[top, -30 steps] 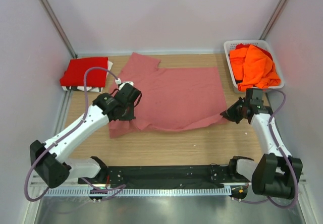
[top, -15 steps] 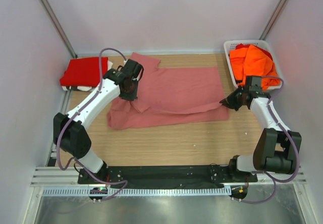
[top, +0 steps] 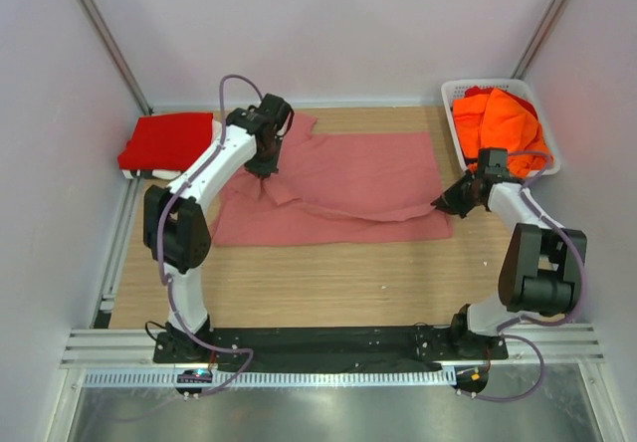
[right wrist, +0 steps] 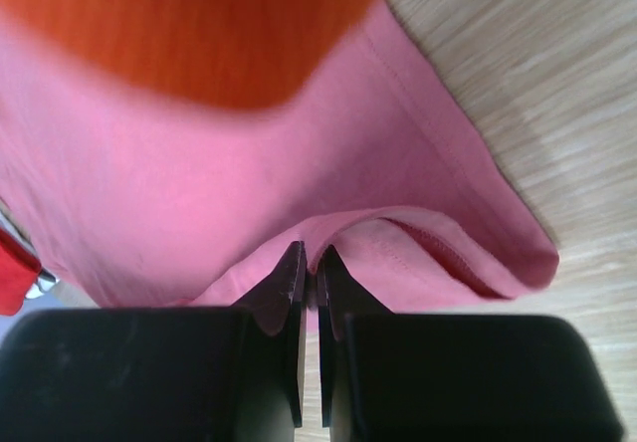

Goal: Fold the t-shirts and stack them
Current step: Fold the tshirt

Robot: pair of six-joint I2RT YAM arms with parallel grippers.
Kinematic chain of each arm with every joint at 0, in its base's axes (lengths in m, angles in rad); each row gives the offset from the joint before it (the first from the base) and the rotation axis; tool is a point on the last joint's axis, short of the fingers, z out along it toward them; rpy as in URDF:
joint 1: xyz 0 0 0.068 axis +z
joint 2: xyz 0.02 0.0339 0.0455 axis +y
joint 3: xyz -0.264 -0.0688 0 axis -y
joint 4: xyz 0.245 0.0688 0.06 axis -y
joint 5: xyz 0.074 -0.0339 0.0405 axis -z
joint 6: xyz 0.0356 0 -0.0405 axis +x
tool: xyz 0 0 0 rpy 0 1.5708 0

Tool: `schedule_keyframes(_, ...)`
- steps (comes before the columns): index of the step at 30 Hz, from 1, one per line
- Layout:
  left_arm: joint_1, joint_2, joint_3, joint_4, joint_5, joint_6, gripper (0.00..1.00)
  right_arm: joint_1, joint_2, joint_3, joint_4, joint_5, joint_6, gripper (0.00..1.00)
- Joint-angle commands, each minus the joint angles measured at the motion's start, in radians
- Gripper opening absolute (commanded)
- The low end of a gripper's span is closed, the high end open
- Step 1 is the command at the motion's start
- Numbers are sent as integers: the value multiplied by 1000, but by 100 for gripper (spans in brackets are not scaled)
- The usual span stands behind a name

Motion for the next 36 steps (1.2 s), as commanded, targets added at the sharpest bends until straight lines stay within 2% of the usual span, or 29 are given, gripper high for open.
schedule_keyframes(1,20,72,107,-40,-20,33,0,-3,53,65,54,27,20,7)
schedule_keyframes(2,22,95,131,-55,-20,35,5,-4,82,71,58,32,29,21)
schedule_keyframes(3,24,129,159,-70,-23,28,8,-3,96,71,67,33,35,31)
schedule_keyframes(4,28,185,226,-81,-43,22,14,-4,108,73,81,33,44,37)
schedule_keyframes(5,30,216,259,-99,-51,19,30,-4,118,73,92,33,49,49)
schedule_keyframes(6,33,241,297,-115,-57,15,35,-3,133,76,101,36,60,56)
schedule_keyframes(8,34,280,412,-156,-106,-16,47,-4,139,96,98,47,60,67)
schedule_keyframes(10,33,266,467,-167,-127,-48,54,-4,115,110,69,68,46,72)
schedule_keyframes(12,33,186,448,-136,-143,-59,61,-4,75,113,54,97,34,75)
schedule_keyframes(14,33,76,361,-100,-155,-77,64,-1,-12,101,23,160,6,77)
schedule_keyframes(16,33,-4,212,-73,-152,-100,65,7,-86,82,0,220,-23,77)
schedule_keyframes(17,33,-100,148,-26,-140,-128,65,13,-156,58,-3,233,-34,77)
schedule_keyframes(18,33,-145,10,-1,-129,-145,66,17,-190,41,-2,239,-41,77)
schedule_keyframes(20,33,-276,-128,75,-97,-206,67,51,-277,-10,6,249,-58,77)
schedule_keyframes(21,33,-317,-252,101,-66,-228,67,65,-301,-25,14,251,-64,77)
schedule_keyframes(24,33,-421,-459,212,18,-313,67,144,-339,-82,63,218,-78,75)
schedule_keyframes(27,33,-454,-606,322,46,-376,65,212,-283,-106,124,132,-103,68)
schedule_keyframes(30,34,-438,-692,420,60,-403,63,234,-189,-106,165,73,-143,67)
schedule_keyframes(36,34,-308,-747,520,40,-435,60,232,-77,-122,167,122,-180,67)
